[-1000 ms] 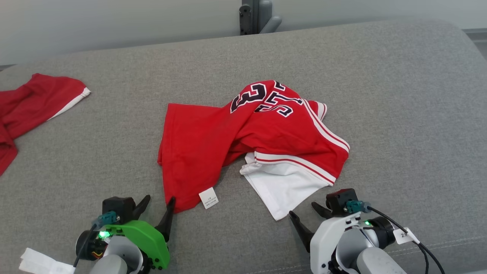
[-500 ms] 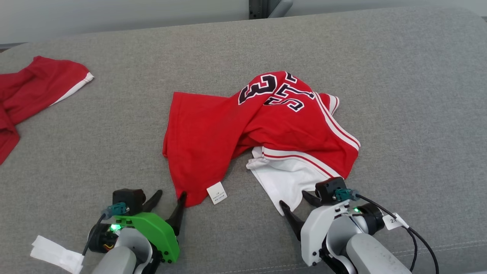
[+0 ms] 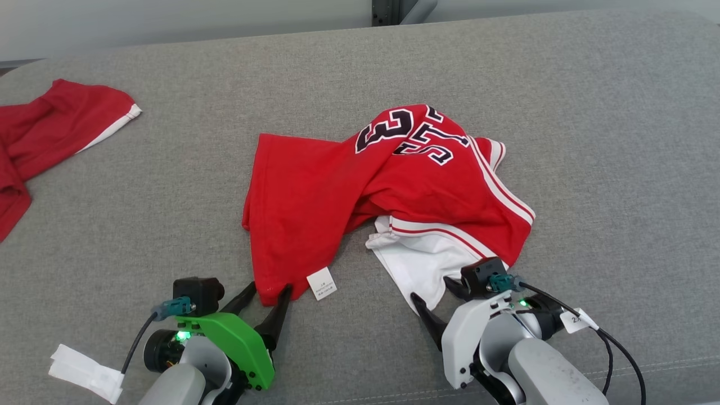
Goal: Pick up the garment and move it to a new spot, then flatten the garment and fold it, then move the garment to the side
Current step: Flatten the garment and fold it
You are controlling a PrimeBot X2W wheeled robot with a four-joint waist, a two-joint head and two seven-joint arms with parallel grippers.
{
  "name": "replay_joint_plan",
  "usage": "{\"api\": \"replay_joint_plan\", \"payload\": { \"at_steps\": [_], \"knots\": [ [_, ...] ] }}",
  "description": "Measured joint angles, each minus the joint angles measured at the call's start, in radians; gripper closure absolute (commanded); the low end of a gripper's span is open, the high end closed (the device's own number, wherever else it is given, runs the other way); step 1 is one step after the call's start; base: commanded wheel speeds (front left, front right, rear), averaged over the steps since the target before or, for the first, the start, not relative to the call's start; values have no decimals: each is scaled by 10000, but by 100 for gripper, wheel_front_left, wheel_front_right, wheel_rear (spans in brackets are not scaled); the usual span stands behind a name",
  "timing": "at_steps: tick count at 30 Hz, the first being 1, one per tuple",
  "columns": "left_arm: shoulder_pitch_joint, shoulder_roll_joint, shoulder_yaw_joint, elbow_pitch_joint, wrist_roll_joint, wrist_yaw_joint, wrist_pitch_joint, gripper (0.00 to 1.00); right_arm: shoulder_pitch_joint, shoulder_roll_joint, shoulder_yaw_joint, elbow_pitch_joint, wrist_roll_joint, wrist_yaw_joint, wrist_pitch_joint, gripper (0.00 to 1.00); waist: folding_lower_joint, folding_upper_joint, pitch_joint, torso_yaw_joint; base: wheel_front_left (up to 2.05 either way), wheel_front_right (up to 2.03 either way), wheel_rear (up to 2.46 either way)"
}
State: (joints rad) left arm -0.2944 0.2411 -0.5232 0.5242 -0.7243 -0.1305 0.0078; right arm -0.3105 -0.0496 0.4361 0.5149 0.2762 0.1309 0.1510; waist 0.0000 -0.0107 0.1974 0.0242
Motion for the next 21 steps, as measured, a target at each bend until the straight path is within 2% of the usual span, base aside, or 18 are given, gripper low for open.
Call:
{"api": "replay_joint_plan", "payload": {
  "at_steps": [2,3,4,5,6,7,8,13,19,20,21],
  "knots": [
    [-72,-33,-59,25,-82,0,-50,0,-65,4,56,65,-102,2,-2,0,0,0,17,-26,0,0,0],
    [-100,-42,-115,36,-136,0,-92,32,-115,6,90,105,-176,2,2,0,0,0,26,-46,0,0,0],
    [-130,-52,-178,56,-146,0,-111,62,-155,8,107,144,-173,4,2,11,0,0,37,-63,0,0,0],
    [-155,-50,-261,82,-165,0,-180,88,-203,10,111,207,-186,6,12,31,0,0,54,-77,0,0,0],
    [-184,-44,-380,125,-196,0,-176,100,-257,10,111,267,-251,8,12,56,0,0,67,-88,0,0,0],
    [-221,-33,-500,173,-221,0,-178,100,-298,10,111,332,-251,8,0,81,0,0,70,-93,0,0,0],
    [-250,-33,-587,213,-265,0,-198,100,-338,10,102,426,-270,6,-31,100,0,0,64,-93,0,0,0],
    [-294,121,-658,226,-598,0,-483,100,-423,46,-88,545,-111,15,-357,100,0,1,5,-132,0,0,0],
    [-308,1164,-73,-1753,-1300,4,-581,100,-414,-8,-1678,-1423,-94,8,-242,100,0,0,-66,-428,0,0,0],
    [-287,1304,63,-2173,-1419,63,-537,100,-338,-58,-1929,-1935,-104,8,-84,100,0,0,-100,-475,0,0,0],
    [-287,1304,63,-2173,-1419,63,-537,100,-338,-58,-1929,-1935,-104,8,-84,100,0,0,-100,-475,0,0,0]
  ]
}}
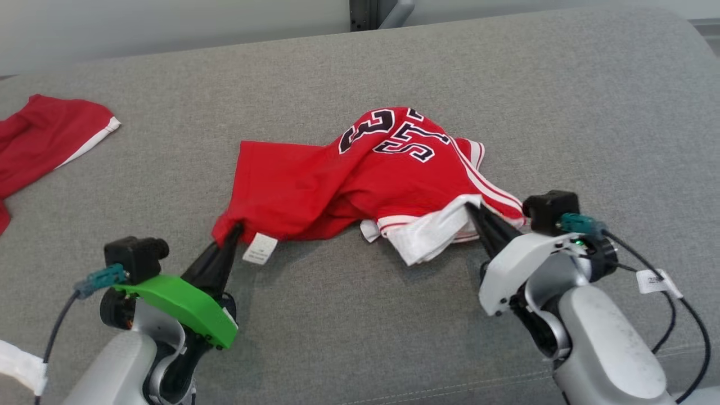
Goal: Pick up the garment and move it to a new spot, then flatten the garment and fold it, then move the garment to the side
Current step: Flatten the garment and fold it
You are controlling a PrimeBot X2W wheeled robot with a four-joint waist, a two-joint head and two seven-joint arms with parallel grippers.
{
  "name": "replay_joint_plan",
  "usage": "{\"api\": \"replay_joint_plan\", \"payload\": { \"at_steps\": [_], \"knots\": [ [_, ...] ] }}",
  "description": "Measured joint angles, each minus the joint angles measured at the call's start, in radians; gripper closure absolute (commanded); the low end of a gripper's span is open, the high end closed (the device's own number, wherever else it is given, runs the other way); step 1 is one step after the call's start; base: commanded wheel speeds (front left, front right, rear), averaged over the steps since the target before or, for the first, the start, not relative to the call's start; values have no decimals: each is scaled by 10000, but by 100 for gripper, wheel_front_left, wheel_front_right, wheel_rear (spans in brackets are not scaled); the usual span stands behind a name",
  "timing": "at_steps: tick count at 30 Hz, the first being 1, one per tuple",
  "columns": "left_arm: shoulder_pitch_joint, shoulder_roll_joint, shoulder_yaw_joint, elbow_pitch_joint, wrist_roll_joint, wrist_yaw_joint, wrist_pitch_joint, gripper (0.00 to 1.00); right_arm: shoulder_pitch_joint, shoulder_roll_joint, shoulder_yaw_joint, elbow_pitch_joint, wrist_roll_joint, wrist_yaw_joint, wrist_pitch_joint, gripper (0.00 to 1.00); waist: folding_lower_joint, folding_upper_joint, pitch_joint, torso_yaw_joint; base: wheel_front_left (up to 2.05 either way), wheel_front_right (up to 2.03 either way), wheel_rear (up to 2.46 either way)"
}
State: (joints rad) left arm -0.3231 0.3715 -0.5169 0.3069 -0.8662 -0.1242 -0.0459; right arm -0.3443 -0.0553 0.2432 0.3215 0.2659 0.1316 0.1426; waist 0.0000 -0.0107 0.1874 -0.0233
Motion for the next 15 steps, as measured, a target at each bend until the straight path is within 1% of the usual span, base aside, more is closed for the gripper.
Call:
{"api": "replay_joint_plan", "payload": {
  "at_steps": [4,7,9,12,15],
  "knots": [
    [198,510,489,-1919,-207,487,238,100,633,-336,-1022,-2429,378,-2,754,100,0,0,-149,-215,0,0,0],
    [424,917,798,-3498,-366,865,594,100,972,-405,-1825,-4355,819,-8,1361,100,0,1,-260,-416,0,0,0],
    [521,1204,1124,-4429,-554,1317,846,100,992,-439,-2359,-5505,1070,-8,1774,100,0,0,-320,-569,0,0,0],
    [517,1741,1595,-5643,-589,1871,1312,100,825,-454,-3032,-6857,1547,-8,2405,100,0,0,-379,-809,0,0,0],
    [362,2059,2069,-6677,-970,2249,1868,100,182,-629,-3789,-7687,1732,-8,2984,100,0,0,-399,-1042,0,0,0]
  ]
}}
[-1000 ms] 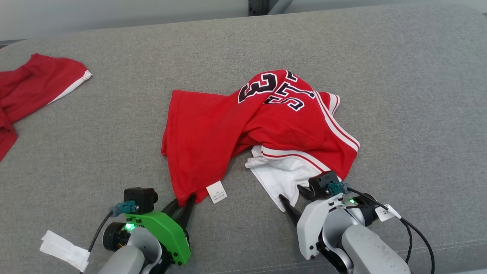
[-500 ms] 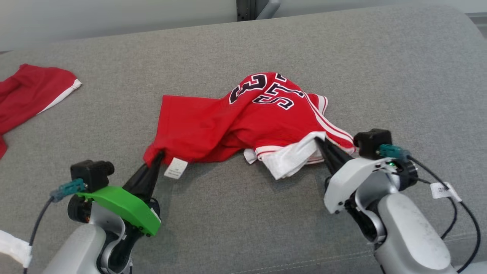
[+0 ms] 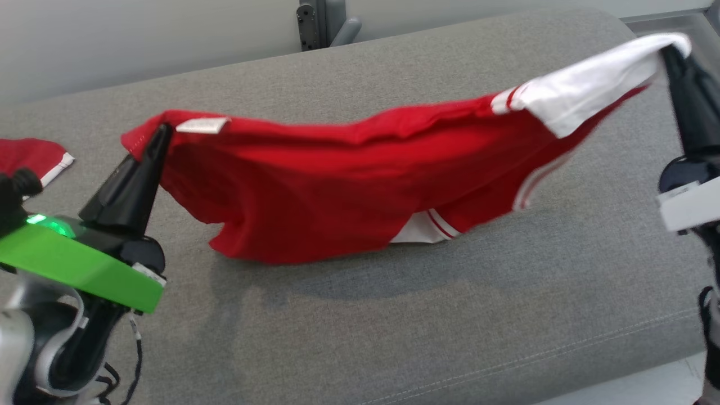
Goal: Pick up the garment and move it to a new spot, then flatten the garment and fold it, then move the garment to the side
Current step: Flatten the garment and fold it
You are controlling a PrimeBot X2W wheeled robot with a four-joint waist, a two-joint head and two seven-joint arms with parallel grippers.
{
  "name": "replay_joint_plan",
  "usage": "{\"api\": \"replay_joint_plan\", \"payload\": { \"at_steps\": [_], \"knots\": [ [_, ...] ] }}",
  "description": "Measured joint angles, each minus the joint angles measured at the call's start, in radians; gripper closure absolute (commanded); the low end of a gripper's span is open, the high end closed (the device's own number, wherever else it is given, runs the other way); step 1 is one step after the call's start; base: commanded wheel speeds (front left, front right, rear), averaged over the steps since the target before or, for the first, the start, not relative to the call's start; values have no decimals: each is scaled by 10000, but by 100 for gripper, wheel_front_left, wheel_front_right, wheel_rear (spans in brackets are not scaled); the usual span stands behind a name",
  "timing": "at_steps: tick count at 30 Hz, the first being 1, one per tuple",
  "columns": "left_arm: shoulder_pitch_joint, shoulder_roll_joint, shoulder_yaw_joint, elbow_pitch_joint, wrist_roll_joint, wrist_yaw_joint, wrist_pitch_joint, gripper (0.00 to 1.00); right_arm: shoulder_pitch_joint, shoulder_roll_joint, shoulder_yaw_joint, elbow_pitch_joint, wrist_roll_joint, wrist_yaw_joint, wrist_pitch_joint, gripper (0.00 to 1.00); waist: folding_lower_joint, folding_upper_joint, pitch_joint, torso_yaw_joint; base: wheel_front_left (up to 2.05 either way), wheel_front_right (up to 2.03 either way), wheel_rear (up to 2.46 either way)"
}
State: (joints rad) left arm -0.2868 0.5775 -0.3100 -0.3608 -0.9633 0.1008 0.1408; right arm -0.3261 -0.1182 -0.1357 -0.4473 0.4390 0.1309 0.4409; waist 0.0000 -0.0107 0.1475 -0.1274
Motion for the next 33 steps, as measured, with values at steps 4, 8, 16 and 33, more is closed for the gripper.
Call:
{"api": "replay_joint_plan", "payload": {
  "at_steps": [4,8,16,33],
  "knots": [
    [-833,575,548,-750,-451,297,894,100,-1205,-437,-890,-261,79,-2,577,100,0,0,192,-190,0,0,0],
    [-2411,1018,780,-663,-713,447,1904,100,-2916,-786,-930,209,163,0,926,100,0,0,644,-312,0,0,0],
    [-7169,343,-270,2516,100,140,2794,100,-6765,-815,-84,3058,-1068,0,251,100,1,0,2115,-289,0,0,0],
    [-13772,-1022,-1350,10337,3906,-1375,-2665,100,-12968,516,1275,9785,-3994,6,-4272,100,3,0,5710,-80,0,0,0]
  ]
}}
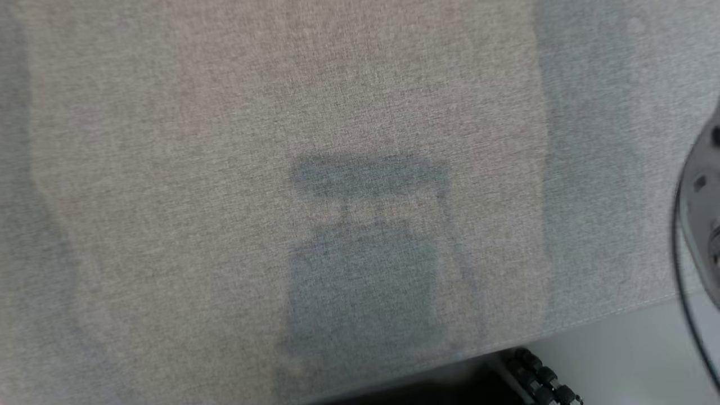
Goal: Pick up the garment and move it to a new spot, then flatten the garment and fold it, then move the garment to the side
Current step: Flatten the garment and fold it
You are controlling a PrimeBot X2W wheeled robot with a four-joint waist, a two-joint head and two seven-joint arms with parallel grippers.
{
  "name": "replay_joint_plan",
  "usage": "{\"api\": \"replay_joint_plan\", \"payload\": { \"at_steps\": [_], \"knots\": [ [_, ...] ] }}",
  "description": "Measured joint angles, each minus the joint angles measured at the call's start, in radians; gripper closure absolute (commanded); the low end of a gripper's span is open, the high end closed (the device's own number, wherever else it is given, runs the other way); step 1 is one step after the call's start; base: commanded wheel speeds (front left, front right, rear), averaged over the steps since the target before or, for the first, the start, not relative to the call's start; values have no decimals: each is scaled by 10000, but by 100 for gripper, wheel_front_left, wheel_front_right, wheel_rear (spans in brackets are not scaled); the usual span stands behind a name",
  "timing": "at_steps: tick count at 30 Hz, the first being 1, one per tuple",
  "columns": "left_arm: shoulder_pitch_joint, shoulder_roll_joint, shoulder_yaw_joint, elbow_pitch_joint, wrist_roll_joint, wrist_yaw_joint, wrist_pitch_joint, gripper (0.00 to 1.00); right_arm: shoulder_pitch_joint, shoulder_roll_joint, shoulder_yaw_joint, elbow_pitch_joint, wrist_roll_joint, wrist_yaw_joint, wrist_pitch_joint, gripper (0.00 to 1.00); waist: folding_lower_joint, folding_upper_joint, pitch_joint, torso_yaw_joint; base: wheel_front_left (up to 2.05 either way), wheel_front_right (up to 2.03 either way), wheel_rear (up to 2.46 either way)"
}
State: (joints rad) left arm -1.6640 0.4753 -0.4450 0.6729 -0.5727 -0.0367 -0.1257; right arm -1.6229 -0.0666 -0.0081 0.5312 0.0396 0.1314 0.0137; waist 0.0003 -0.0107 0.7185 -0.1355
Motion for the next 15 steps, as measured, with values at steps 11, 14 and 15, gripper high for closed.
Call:
{"api": "replay_joint_plan", "payload": {
  "at_steps": [11,14,15],
  "knots": [
    [3682,-182,-433,1081,-658,-903,-1325,100,4428,-617,1730,731,1505,2,-2054,100,-2,0,644,-109,0,0,0],
    [4935,-84,-351,391,-966,-909,-1396,100,5925,-1035,1983,247,2073,4,-2196,100,-2,0,326,-118,0,0,0],
    [5441,-77,-255,90,-1018,-913,-1398,100,6419,-1185,1992,46,2199,6,-2232,100,-3,0,190,-119,0,0,0]
  ]
}}
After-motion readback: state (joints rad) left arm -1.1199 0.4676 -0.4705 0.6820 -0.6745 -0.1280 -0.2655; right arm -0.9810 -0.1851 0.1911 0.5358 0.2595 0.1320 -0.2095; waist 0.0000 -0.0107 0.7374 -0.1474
